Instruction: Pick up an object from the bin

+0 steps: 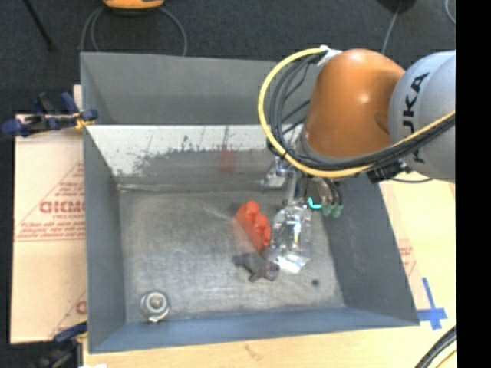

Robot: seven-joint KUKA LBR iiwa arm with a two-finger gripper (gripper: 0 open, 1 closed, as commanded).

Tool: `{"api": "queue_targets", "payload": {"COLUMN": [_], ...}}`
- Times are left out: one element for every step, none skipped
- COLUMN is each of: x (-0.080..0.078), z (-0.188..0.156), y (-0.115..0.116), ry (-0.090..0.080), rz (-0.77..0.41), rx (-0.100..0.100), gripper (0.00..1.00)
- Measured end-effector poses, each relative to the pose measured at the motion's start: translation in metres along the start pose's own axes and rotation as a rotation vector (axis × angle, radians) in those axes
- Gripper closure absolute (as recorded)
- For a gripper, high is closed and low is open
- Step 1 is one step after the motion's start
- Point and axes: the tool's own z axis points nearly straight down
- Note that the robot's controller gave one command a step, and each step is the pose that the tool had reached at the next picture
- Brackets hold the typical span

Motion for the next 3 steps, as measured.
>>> {"api": "queue_targets", "payload": {"x": [-0.050, -0.045, -0.048], "z": [0.106, 0.162, 0.159], "y": [-0.023, -0.035, -0.035], "ry": [-0.003, -0.015, -0.023], "rz": [0.064, -0.096, -0.094], "rx": [-0.001, 0.000, 0.000], "gripper": [0.00, 0.00, 1.00]}}
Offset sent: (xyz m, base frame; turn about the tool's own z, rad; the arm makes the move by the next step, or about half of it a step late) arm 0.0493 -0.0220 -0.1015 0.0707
